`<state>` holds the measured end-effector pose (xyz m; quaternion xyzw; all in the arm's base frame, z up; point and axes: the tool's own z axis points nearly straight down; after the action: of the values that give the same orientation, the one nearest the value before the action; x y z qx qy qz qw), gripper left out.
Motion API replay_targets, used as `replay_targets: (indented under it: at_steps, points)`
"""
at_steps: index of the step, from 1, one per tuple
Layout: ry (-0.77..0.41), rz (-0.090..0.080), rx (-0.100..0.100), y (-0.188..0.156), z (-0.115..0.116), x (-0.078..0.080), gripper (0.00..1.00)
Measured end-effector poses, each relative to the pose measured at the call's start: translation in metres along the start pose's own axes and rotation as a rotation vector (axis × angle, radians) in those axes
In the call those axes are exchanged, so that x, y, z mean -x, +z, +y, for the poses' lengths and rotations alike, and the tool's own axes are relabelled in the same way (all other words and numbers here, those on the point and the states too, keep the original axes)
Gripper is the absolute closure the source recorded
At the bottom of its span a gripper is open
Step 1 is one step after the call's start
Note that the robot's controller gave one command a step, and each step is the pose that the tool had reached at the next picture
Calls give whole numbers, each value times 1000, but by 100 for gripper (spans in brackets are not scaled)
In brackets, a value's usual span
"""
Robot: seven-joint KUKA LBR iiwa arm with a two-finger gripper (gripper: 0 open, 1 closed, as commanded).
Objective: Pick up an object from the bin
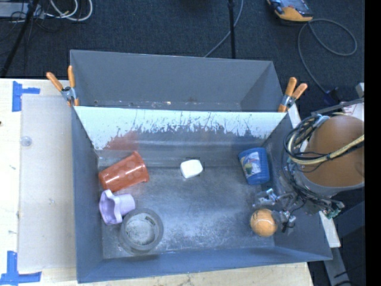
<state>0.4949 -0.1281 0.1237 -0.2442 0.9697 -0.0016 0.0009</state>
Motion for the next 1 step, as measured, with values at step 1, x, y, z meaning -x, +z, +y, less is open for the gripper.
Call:
replay_targets:
  at_steps: [1]
  points:
    - [5, 5, 4, -13, 5, -10, 100]
